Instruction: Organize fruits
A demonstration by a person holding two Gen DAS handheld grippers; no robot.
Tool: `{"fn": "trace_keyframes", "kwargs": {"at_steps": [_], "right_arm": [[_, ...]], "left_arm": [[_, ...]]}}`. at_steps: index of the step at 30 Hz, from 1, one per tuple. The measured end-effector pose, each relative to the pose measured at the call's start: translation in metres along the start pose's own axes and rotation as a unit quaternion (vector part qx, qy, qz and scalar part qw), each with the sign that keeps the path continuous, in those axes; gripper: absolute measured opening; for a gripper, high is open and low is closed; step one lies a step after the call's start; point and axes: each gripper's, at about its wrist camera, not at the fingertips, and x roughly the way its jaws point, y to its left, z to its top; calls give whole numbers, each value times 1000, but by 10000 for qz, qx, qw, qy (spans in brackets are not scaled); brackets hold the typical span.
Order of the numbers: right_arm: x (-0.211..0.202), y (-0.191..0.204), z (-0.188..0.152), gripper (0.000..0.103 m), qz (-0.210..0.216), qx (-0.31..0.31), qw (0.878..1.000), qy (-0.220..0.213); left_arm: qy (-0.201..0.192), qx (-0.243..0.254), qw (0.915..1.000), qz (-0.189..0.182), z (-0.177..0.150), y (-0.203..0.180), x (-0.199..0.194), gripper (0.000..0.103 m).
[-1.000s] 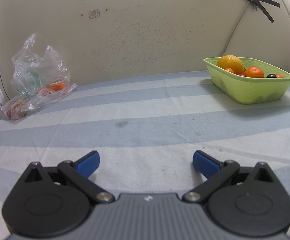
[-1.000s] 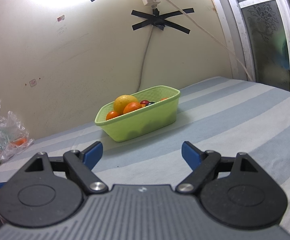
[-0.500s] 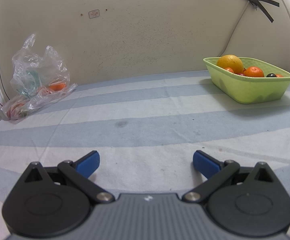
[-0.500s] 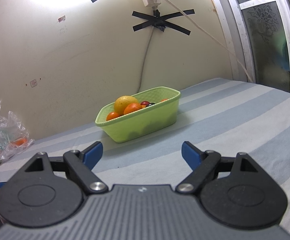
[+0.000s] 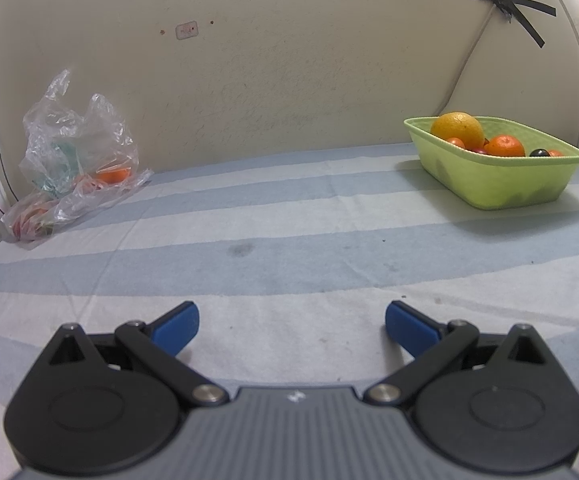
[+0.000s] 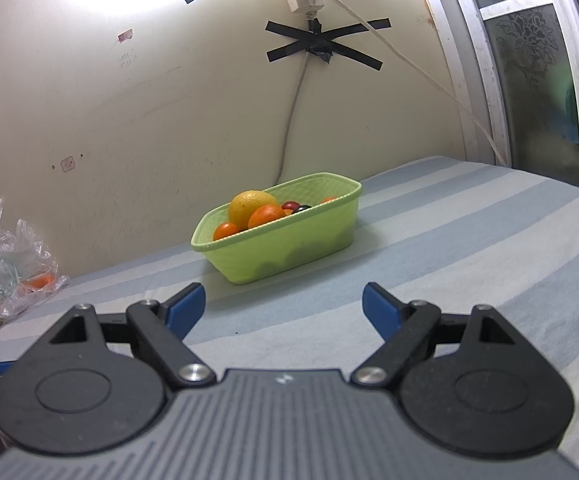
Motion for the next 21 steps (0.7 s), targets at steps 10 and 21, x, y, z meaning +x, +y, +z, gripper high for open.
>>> {"fn": "trace_keyframes", "kwargs": {"at_steps": [10, 21], "right_arm": [[0, 0, 0, 87, 0, -4, 10000, 1], [-1, 1, 0, 87, -6, 0, 10000, -4]], "left_arm": [[-4, -14, 10000, -11, 0, 1, 0, 103], [13, -23, 10000, -27, 1, 1, 0, 103]]}}
